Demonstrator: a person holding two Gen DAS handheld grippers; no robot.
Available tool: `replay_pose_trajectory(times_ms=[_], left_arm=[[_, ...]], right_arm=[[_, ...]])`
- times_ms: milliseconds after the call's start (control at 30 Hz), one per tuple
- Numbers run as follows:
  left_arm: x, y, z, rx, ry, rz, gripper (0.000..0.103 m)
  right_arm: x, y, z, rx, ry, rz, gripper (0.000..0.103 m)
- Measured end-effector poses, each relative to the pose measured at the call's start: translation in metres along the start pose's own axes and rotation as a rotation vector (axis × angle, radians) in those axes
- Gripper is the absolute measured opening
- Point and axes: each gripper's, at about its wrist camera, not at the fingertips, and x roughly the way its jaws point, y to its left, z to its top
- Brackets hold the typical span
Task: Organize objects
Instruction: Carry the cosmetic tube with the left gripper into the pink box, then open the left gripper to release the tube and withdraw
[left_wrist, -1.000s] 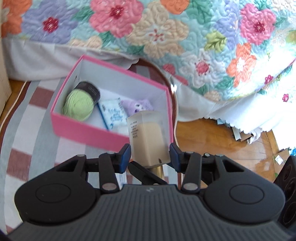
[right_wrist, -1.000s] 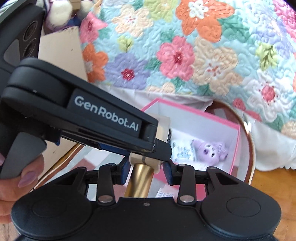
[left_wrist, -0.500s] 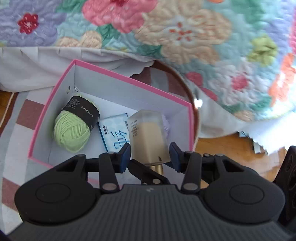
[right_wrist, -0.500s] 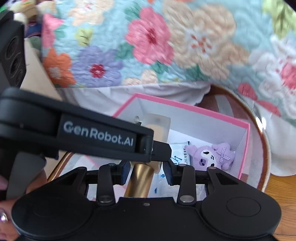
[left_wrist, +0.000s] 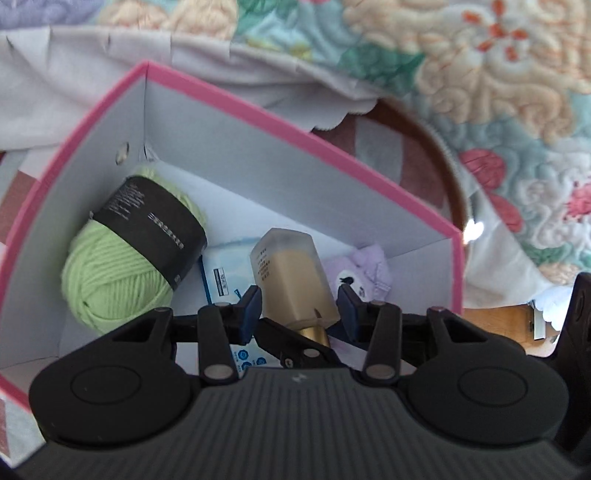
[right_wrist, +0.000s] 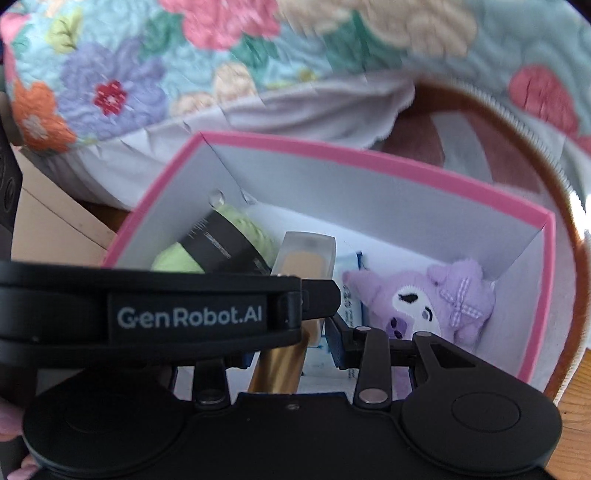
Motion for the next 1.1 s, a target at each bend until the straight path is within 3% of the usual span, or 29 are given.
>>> replay_pose_trajectory(times_ms=[400,567,867,1100], left_arm=[[0.019,0.011,0.007,-0.020,0.040,0.007,0.041],[0.011,0.010,0.009,0.000,0.021,0.015,0.043],[-0.048,-0.004,0.006,0.140,0.035,0.112,0.050],[-0.097,-0.018,-0.012,0.254,0.048,0.164,0.068]], right_arm=[[0.022,0.009,0.001,-0.118,0.060,-0.073,0.043],[0.020,0.014,0.002,-0.162,0.035,-0.108,0.045],[-0.046,0.023,-0.022,-0.179,-0.074,-0.092,0.052],[-0.104,0.049,-0.044,-0.215,-0.150,-0.084,0.054]])
